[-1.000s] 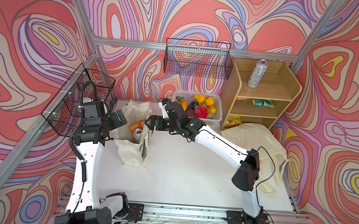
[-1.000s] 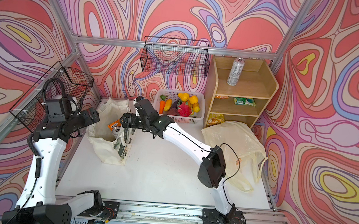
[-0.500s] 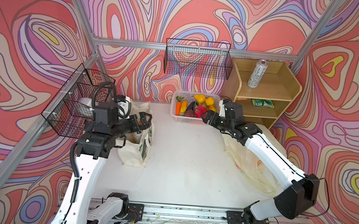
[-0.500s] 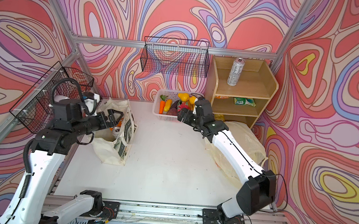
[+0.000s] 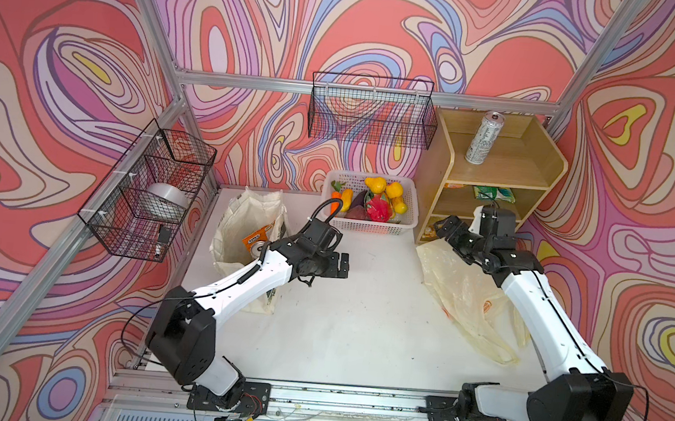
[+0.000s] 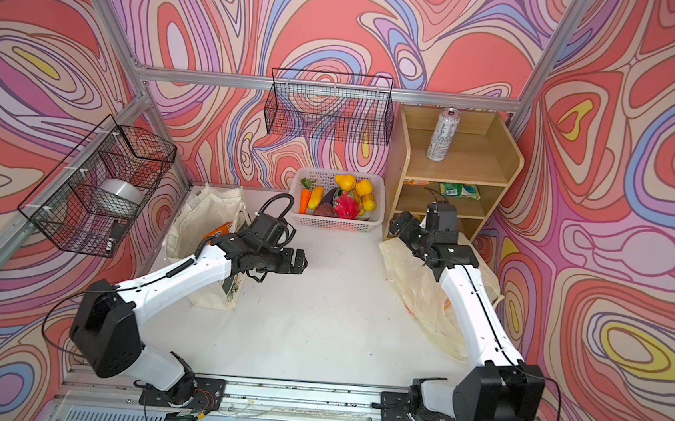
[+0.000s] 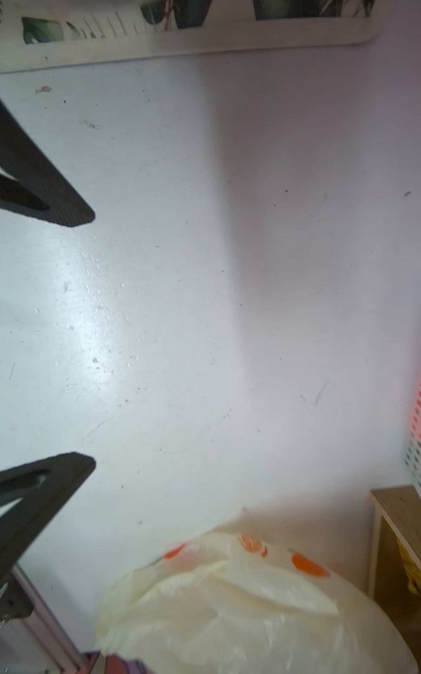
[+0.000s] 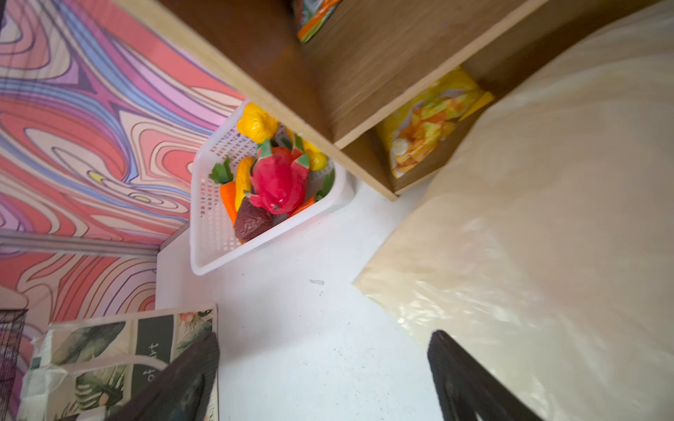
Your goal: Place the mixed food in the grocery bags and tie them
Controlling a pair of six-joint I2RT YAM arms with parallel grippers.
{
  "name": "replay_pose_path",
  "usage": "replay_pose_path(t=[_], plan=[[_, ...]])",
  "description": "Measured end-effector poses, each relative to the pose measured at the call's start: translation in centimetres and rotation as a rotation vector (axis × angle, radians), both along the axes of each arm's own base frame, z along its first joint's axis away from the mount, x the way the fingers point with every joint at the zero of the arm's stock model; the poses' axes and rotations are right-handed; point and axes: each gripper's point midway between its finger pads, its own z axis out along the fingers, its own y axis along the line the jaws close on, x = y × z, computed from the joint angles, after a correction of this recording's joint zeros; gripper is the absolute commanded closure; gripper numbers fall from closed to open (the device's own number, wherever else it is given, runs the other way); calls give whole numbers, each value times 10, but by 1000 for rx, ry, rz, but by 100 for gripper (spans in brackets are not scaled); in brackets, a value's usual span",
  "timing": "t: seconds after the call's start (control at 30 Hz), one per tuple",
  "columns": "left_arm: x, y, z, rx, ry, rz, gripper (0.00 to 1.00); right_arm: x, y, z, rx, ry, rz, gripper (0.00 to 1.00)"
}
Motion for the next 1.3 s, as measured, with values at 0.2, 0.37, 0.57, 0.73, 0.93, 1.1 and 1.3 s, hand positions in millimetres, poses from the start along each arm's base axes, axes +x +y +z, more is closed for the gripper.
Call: replay_pose_path(t=[0.2, 0.37, 0.57, 0.73, 0.93, 1.1, 1.3], plan=[[4, 30, -56, 84, 76, 75, 0, -21, -63, -26, 17, 81, -183, 4], [3, 63, -80, 121, 113, 153, 0, -29, -73, -40, 19, 124, -224, 4], [9, 86, -92, 144, 121, 214, 0, -30, -71, -44, 32, 134, -219, 4], [12, 101, -102, 173, 135, 250, 0, -30, -71, -44, 34, 135, -218, 4], [14, 115, -113, 224, 143, 267, 0, -32, -70, -50, 41, 146, -213, 4], [18, 128, -113, 237, 142, 292, 0, -33, -68, -50, 46, 146, -205, 3], [26, 158, -114, 251, 146, 343, 0, -37, -65, -46, 49, 137, -194, 2]])
